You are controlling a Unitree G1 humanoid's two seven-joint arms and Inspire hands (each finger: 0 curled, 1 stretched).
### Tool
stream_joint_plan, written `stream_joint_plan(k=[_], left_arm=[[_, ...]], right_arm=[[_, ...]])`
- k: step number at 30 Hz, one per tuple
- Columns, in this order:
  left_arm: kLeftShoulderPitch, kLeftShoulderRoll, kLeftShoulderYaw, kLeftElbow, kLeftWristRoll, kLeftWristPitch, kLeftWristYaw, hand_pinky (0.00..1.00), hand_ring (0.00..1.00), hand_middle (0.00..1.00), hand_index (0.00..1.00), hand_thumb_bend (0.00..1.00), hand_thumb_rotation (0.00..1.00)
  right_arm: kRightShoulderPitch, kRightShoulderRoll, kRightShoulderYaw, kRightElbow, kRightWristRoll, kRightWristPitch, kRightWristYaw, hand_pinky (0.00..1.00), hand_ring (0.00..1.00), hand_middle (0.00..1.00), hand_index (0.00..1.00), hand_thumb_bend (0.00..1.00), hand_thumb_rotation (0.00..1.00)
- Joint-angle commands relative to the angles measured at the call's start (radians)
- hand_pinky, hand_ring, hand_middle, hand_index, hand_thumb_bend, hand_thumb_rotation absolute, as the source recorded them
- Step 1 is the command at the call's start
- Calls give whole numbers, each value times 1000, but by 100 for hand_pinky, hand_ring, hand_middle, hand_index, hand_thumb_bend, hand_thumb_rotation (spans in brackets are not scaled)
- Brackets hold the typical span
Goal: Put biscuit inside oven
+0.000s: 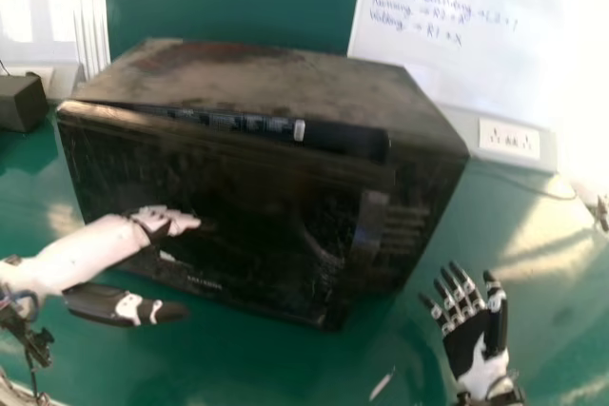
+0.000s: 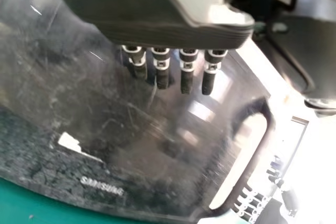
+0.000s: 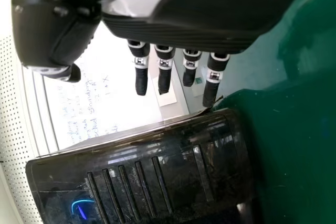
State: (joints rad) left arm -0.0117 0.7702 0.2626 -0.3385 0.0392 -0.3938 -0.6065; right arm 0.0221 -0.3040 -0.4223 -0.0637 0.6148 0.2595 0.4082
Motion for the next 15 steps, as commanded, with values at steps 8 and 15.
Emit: stream_joint_plan(k=[8, 15], left_arm=[[-158, -5, -129, 152, 47, -13, -2, 100, 99, 100, 97, 89, 80], [-230, -16, -181, 264, 74, -33, 8, 100, 99, 100, 96, 90, 80]], right_arm=[[6, 7, -2, 0, 8, -2, 6, 80, 94, 97, 92, 65, 97], [14, 7, -3, -9, 7, 4, -1, 83, 95, 98, 94, 67, 99]])
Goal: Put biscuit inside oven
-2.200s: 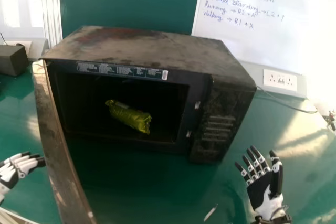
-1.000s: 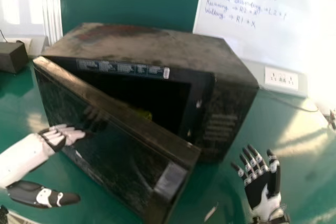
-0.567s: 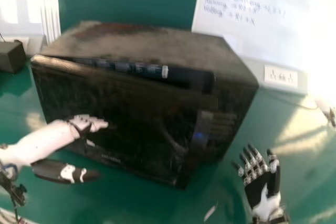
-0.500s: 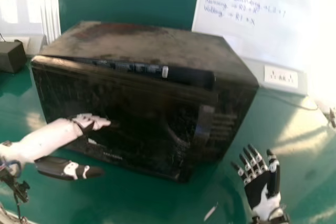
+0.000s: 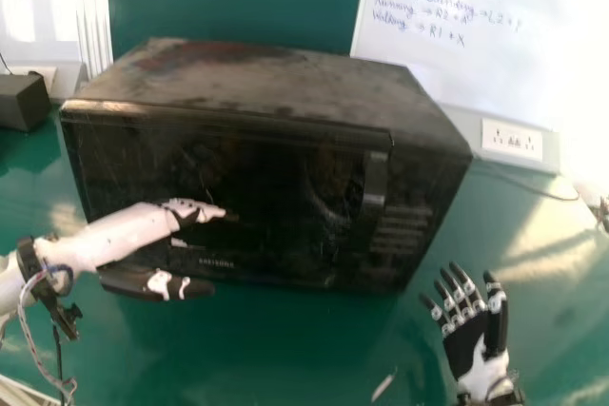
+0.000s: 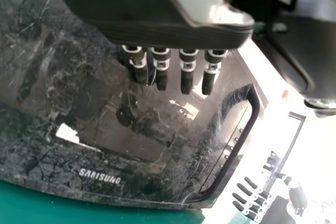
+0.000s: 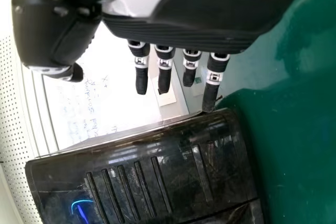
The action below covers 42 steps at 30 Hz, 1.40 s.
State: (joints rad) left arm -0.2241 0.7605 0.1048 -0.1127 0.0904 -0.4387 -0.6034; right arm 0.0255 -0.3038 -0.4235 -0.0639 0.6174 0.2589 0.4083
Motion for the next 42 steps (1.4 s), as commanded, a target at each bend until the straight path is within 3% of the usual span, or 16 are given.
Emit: stream_joint_plan(k=[1, 7, 11, 14, 18, 21, 26, 29, 32, 35, 38, 40, 42], left_arm=[[-26, -7, -29, 53, 27, 7, 6, 100, 99, 100, 96, 90, 80], [-48, -7, -47, 103, 47, -14, 17, 100, 99, 100, 97, 90, 80], [-22, -2, -34, 80, 31, -19, 19, 100, 100, 100, 97, 90, 80], [35, 11, 0, 20, 7, -21, 17, 100, 100, 100, 98, 89, 80], [187, 0, 94, -98, -51, -34, 32, 100, 100, 100, 97, 89, 80], [351, -54, 189, -192, -126, -48, 58, 100, 100, 100, 100, 89, 79], [638, -130, 358, -383, -192, -62, 58, 100, 100, 100, 100, 89, 80], [777, -187, 444, -482, -238, -63, 56, 100, 100, 100, 100, 88, 81], [920, -256, 523, -579, -278, -32, 58, 100, 100, 100, 100, 89, 80], [1028, -346, 564, -636, -326, -58, 68, 100, 100, 100, 100, 89, 80], [1105, -456, 579, -662, -345, -132, 86, 100, 100, 100, 100, 89, 81], [1150, -537, 577, -669, -348, -182, 108, 100, 100, 100, 100, 88, 81], [1216, -611, 558, -681, -376, -184, 129, 100, 100, 100, 100, 88, 81]], right_arm=[[11, 7, -1, -9, 5, 4, 0, 84, 95, 98, 94, 68, 99], [18, 12, 2, -9, 2, -3, 1, 85, 96, 99, 94, 70, 100], [24, 14, 4, -13, 0, -7, 4, 86, 96, 99, 94, 68, 100], [31, 15, 5, -15, 3, -8, 10, 85, 95, 99, 94, 65, 98], [38, 20, 7, -28, 6, -3, 2, 84, 94, 97, 93, 65, 97], [37, 20, 6, -31, 7, 0, -1, 80, 91, 95, 91, 64, 90], [28, 21, 9, -27, -4, 1, -9, 78, 91, 95, 91, 62, 92], [24, 23, 11, -15, -11, -9, -6, 79, 91, 94, 90, 57, 88], [23, 27, 13, -13, -10, -14, -3, 86, 94, 96, 90, 57, 92], [20, 31, 14, -11, -10, -17, -5, 90, 95, 96, 91, 50, 86], [20, 29, 15, -15, -13, -16, -8, 84, 94, 95, 89, 47, 87], [17, 28, 14, -11, -10, -17, -2, 80, 91, 93, 89, 53, 94], [14, 27, 14, -4, -8, -20, 6, 80, 91, 93, 90, 62, 99]])
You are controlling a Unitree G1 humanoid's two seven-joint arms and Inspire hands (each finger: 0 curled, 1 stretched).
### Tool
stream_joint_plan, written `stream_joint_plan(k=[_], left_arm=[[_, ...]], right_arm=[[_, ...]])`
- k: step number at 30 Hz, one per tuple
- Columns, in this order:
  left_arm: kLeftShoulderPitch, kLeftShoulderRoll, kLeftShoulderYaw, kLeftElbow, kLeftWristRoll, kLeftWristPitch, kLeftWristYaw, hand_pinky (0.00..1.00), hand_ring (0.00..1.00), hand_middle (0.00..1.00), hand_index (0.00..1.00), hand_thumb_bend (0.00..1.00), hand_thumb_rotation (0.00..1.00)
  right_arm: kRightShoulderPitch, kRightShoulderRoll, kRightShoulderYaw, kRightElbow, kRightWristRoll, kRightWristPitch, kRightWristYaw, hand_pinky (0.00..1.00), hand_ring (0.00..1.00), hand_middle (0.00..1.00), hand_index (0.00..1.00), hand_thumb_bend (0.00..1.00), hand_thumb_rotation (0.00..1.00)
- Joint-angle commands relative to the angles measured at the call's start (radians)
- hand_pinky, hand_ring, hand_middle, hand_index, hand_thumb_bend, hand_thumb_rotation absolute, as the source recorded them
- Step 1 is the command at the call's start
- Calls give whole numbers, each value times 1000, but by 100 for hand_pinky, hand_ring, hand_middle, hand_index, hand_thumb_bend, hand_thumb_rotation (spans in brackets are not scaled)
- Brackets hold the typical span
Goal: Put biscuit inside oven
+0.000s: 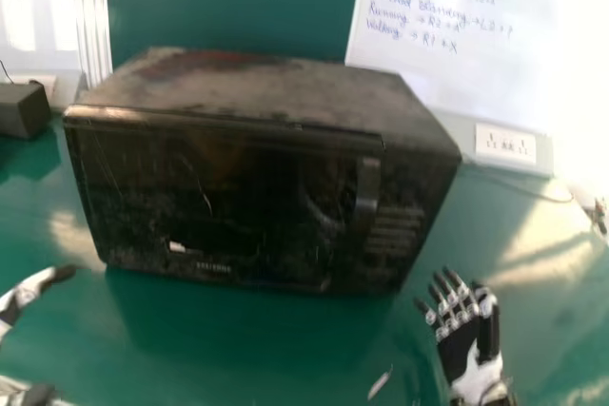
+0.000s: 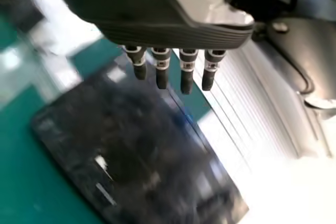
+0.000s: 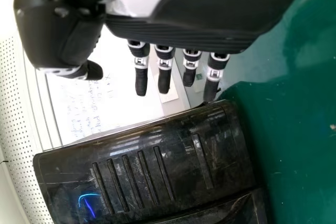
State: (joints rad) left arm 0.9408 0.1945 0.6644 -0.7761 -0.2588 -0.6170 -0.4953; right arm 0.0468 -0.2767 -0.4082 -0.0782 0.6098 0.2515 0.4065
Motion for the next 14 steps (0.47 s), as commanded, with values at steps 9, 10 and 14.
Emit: stream_joint_plan(k=[9, 10, 14], left_arm=[[257, -249, -165, 32, -325, 10, 9, 100, 100, 100, 100, 87, 81], [257, -264, -180, 43, -356, 8, 11, 100, 100, 100, 100, 87, 81], [257, -318, -220, 76, -468, 30, 34, 100, 100, 100, 100, 85, 82]], right_arm=[[-23, 0, 2, 31, -13, -26, 8, 96, 99, 99, 96, 81, 100], [-25, -1, 2, 32, -13, -26, 8, 97, 99, 99, 96, 79, 100], [-25, -6, -4, 36, -12, -30, 13, 99, 98, 98, 92, 80, 97]])
